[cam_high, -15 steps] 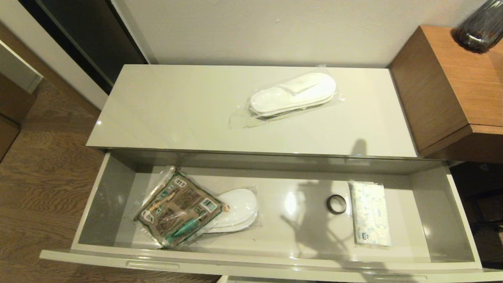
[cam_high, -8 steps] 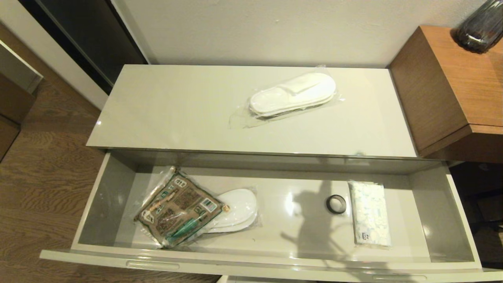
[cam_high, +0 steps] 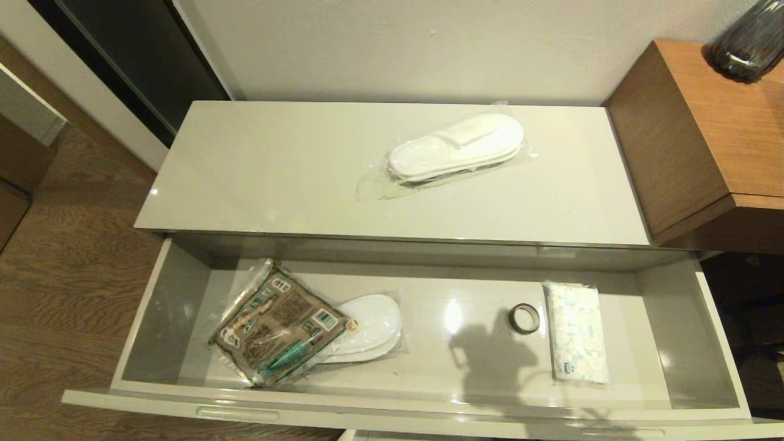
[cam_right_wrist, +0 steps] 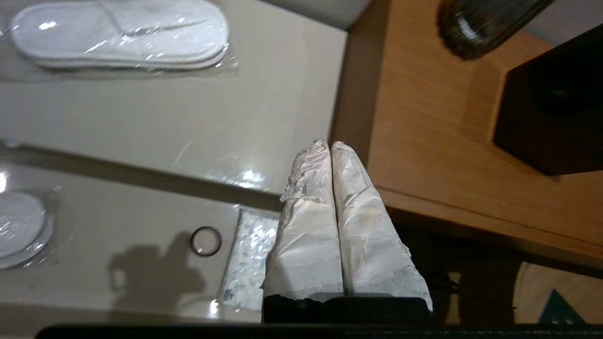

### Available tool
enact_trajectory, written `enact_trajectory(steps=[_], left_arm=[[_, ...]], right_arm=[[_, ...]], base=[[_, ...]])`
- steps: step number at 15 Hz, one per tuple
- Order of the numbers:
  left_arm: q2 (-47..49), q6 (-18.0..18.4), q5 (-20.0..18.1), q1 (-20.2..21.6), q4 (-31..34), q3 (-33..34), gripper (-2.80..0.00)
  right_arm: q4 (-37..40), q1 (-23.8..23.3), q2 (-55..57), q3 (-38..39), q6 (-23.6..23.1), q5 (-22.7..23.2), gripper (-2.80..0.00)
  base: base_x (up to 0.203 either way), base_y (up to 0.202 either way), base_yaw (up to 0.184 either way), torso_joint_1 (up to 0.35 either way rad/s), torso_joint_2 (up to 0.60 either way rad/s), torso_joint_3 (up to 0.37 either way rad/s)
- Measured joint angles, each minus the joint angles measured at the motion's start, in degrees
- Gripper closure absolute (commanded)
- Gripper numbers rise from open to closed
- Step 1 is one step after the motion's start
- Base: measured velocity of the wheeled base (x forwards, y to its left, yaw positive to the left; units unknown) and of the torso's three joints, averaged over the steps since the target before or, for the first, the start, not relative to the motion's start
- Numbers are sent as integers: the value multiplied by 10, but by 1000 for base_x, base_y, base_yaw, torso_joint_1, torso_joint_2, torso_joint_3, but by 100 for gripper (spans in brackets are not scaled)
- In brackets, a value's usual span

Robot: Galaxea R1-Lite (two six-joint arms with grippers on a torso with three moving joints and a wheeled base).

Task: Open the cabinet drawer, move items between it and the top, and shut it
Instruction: Pick up the disposable slippers on the table

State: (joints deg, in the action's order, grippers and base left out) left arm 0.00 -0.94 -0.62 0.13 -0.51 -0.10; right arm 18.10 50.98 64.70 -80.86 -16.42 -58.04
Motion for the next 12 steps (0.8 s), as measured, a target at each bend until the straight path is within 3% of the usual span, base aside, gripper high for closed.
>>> enact_trajectory(steps=[3,9,12], left_arm=[[0,0,0,0,0,0,0],[0,0,0,0,0,0,0],[0,0,0,0,0,0,0]], right_arm=[[-3,33,-27,55,52,0,0],[5,41,-37,67,87,-1,0],[65,30,-49,85,93,-29,0]], base=[[0,0,0,0,0,0],[0,0,0,0,0,0],[0,0,0,0,0,0]])
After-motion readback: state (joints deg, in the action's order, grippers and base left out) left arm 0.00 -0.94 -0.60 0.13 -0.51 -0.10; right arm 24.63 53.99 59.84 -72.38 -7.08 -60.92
